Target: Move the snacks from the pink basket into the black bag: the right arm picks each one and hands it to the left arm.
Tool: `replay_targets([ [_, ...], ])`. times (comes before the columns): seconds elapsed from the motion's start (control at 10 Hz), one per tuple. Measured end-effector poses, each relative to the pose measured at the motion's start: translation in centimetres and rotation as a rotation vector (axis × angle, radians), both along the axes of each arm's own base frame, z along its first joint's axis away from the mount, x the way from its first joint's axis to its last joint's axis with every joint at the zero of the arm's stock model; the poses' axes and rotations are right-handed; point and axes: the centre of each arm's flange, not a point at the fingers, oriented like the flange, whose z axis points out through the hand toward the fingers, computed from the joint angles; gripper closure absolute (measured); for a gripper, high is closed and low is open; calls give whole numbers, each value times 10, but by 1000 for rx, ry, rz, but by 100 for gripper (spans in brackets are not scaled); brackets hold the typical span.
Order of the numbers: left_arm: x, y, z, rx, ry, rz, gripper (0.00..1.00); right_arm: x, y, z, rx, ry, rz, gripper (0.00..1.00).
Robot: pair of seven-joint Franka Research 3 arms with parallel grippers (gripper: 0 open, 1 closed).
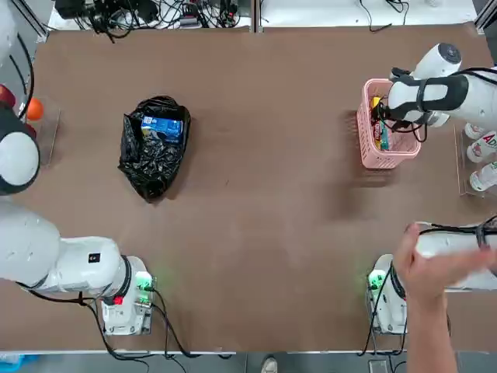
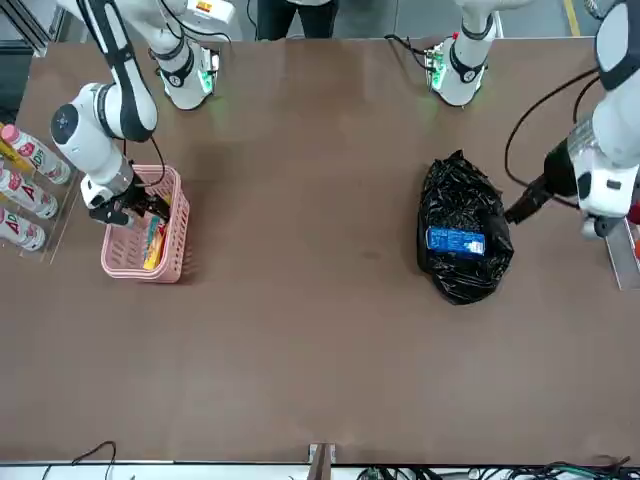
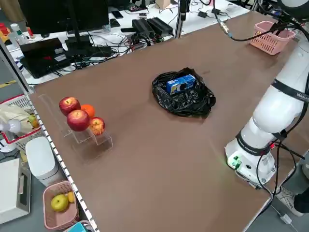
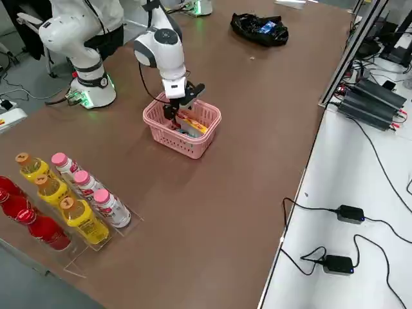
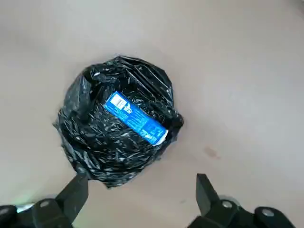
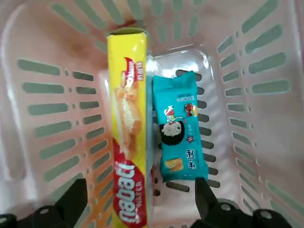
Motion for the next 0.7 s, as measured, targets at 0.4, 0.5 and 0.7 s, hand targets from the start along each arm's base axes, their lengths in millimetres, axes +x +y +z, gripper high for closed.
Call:
replay_targets([
  [0.4,-4,11,33,14,-52,-291,0,1,-11,-21,-12,-9,3,0],
  [0.5,-4,20,43,18,-74,-320,0,2,-11,-26,-14,-9,4,0],
  [0.7,-5,26,62,23,-113,-329,0,2,-9,-31,-15,-9,7,0],
])
